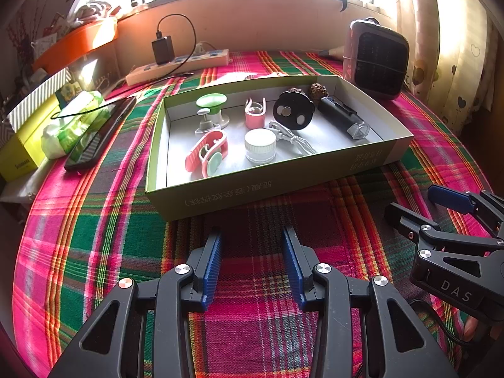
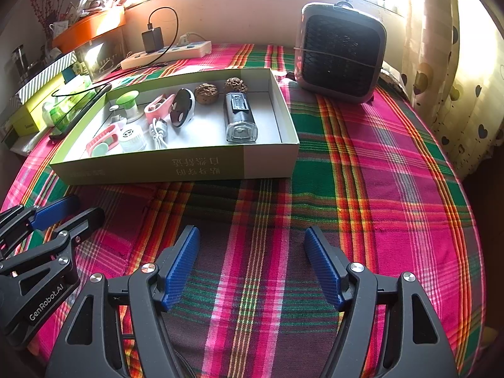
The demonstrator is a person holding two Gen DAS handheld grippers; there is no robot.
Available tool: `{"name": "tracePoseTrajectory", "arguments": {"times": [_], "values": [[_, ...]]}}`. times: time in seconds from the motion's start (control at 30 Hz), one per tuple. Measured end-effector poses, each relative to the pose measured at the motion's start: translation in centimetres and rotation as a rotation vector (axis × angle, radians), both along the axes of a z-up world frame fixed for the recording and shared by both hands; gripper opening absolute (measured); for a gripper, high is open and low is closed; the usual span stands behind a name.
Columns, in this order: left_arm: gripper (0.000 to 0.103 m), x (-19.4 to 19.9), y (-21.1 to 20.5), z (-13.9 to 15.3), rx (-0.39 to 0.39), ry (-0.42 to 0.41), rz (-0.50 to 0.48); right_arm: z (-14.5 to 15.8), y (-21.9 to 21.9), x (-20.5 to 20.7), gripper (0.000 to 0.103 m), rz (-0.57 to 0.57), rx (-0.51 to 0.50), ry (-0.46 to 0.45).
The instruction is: Organize objects
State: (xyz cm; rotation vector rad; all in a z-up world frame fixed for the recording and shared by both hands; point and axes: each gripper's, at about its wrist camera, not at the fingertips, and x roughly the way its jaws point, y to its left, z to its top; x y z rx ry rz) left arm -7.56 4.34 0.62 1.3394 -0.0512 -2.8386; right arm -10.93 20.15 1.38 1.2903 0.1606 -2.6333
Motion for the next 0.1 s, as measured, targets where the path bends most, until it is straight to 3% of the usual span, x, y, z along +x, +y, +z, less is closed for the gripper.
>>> {"name": "tracePoseTrajectory", "arguments": {"times": [0.1], "values": [[0.036, -0.01, -0.04, 0.0, 0.001, 0.0, 0.0, 0.0, 0.0, 0.0, 0.07, 0.0, 0.0, 0.0]]}}
